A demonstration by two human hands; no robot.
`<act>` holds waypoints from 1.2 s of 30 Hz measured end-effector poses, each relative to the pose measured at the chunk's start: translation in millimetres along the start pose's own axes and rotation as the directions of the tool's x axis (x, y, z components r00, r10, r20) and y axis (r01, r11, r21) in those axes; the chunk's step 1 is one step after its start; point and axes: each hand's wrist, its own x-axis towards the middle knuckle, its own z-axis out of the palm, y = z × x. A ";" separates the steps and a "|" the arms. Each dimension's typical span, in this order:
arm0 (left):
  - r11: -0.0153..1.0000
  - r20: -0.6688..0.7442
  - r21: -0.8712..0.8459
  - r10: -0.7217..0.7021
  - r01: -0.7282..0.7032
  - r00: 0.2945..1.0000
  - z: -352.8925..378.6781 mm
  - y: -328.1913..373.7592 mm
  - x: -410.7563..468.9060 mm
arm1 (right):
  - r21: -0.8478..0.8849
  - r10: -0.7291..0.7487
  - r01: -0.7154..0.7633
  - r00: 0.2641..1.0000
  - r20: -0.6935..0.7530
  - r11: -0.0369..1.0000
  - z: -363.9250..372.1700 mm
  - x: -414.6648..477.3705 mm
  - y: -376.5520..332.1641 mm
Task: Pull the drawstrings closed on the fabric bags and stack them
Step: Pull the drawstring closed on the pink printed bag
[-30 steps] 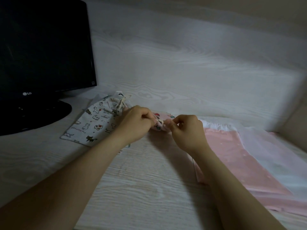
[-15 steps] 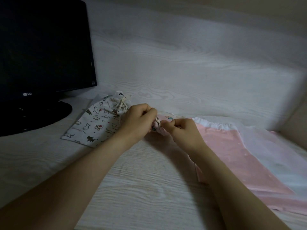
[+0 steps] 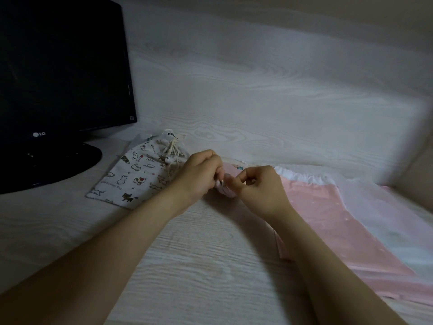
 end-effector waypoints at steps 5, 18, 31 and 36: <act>0.930 0.071 0.359 0.060 -0.081 0.996 1.7 -9.8 -0.9 | -0.064 -0.098 0.096 0.995 -0.026 0.993 0.1 -2.2 -0.5; 0.894 0.191 0.411 0.106 -0.177 0.976 -1.8 -17.1 -1.8 | -0.030 -0.120 0.120 0.993 -0.002 0.992 -4.1 1.2 3.7; 0.949 0.188 0.272 0.112 -0.161 0.976 -17.3 -24.6 7.9 | -0.130 -0.113 0.117 0.993 0.037 0.985 -8.1 -1.0 1.9; 0.895 0.173 0.416 0.098 -0.162 0.980 -16.8 -23.1 6.7 | -0.350 -0.082 0.139 0.982 0.173 0.927 -9.4 -0.9 8.7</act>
